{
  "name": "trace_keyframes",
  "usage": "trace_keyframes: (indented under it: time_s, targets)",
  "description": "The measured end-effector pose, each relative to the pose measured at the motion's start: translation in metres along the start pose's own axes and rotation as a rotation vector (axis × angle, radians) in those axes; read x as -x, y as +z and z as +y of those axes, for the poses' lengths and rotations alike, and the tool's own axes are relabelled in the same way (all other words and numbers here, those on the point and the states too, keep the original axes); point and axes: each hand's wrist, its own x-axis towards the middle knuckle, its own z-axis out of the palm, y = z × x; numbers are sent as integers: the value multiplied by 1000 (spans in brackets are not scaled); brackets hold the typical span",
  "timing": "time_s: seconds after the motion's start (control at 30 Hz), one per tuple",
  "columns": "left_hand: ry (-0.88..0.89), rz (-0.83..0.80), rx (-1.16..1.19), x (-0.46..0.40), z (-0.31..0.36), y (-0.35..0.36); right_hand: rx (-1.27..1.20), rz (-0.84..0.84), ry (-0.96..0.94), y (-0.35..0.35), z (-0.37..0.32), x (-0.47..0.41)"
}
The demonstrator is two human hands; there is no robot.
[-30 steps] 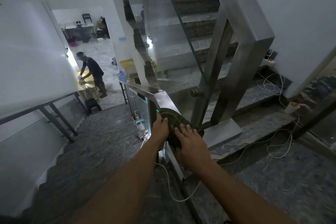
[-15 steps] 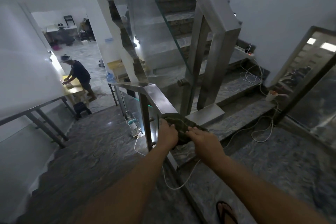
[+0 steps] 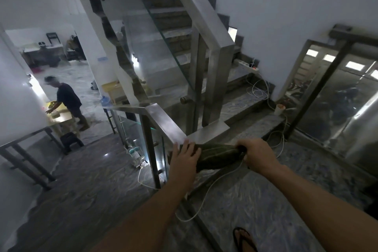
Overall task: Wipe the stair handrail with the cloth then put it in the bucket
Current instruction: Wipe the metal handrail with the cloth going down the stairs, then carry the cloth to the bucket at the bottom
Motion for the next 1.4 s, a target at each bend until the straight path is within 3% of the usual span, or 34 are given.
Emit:
trace_keyframes:
  time_s: [0.1,0.2,0.33,0.63,1.0,1.4]
  targets:
    - [134,20,-33,-10,10,-5,3,-16,26,-14,14,12]
    - [173,55,124,-21,31,-8,13,-16,112,-29,33,24]
    - [177,-85,394,-41,61,-34,61,18,181,-56,62,36]
    - [232,-237,595,-98,99,-83,23,62,381,-109,105,58]
    - [384,-271,388,-211,182,-87,30,62,570,-145,200,52]
    - [491,-439,293,-388,358,-48,-37,62,770,-192,401,2]
